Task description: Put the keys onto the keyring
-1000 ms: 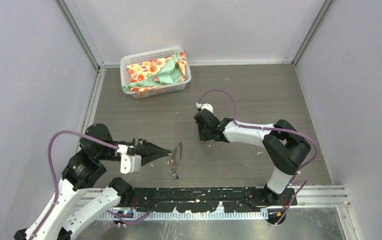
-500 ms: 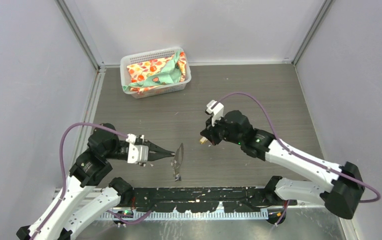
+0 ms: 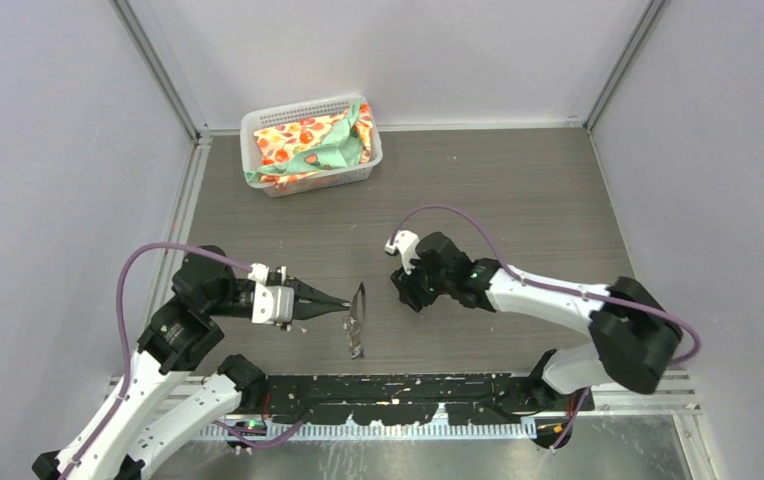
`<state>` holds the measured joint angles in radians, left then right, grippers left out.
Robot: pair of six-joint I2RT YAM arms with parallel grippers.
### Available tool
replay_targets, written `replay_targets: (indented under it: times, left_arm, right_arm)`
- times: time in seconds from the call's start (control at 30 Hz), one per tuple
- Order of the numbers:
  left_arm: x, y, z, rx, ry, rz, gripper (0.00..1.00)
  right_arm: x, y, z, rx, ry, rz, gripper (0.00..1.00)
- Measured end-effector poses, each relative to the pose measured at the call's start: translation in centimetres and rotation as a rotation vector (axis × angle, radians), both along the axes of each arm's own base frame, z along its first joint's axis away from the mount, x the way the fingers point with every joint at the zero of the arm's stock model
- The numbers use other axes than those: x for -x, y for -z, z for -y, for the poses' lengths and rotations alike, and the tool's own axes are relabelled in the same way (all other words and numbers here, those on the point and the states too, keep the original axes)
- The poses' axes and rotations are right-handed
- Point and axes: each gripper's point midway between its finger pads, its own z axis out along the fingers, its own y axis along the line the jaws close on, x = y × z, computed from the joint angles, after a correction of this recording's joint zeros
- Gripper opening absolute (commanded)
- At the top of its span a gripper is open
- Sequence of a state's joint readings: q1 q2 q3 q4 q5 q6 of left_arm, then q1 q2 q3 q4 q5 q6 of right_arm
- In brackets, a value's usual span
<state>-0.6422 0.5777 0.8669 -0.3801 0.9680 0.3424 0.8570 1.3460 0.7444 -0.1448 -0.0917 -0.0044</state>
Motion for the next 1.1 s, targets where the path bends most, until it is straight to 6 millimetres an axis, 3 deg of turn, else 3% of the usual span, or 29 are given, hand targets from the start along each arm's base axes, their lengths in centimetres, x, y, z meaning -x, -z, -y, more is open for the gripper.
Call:
replay_targets:
  times: [0.1,0.2,0.63,0.87,1.1]
  left_arm:
    - [0.2,-0.6,-0.2,0.005,-0.006,0.008,0.0]
    - [0.3,-1.0,-0.4,0.011,-0.014,0.017,0.0]
    - [0.4,-1.0,-0.5,0.01,-0.019,0.002,0.0]
    - [0.4,-1.0,-0.5,0.009,-0.019,-0.005,0.0]
    - [0.4,-1.3,-0.5,0.01,-0.019,-0.005,0.0]
  right_arm:
    - [-0.1,2.8,0.3,0.111,-0.069,-0.02,0.51]
    - [-0.6,4.0,0.3,0.188,-0.139,-0.005,0.49]
    - [-3.2,6.0,-0.6,0.269,-0.203,0.078,0.42]
    - [-5.1,5.6,-1.0,0.278,-0.157,0.125,0.33]
    - [-5.7,5.7,-0.8,0.291,-0.133,0.133,0.25]
